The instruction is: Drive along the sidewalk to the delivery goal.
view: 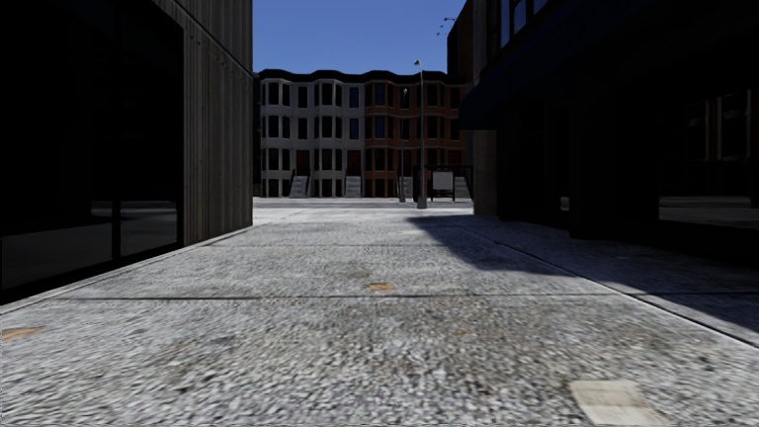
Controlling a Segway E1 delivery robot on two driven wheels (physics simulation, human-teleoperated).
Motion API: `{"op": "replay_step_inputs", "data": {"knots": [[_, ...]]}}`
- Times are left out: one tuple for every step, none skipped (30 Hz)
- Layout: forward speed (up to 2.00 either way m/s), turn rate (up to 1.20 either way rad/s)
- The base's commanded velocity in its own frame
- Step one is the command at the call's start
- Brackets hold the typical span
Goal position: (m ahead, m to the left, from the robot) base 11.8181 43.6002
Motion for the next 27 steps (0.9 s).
{"op": "replay_step_inputs", "data": {"knots": [[2.0, 0.0], [2.0, 0.0], [2.0, 0.0], [2.0, 0.0], [2.0, 0.0], [2.0, 0.0], [2.0, 0.0], [2.0, 0.0], [2.0, 0.0], [2.0, 0.0], [2.0, 0.0], [2.0, 0.0], [2.0, 0.0], [2.0, 0.0], [2.0, 0.0], [2.0, 0.0], [2.0, 0.0], [2.0, 0.0], [2.0, 0.0], [2.0, 0.0], [2.0, 0.0], [2.0, 0.0], [2.0, 0.0], [2.0, 0.0], [2.0, 0.0], [2.0, 0.0], [2.0, 0.0]]}}
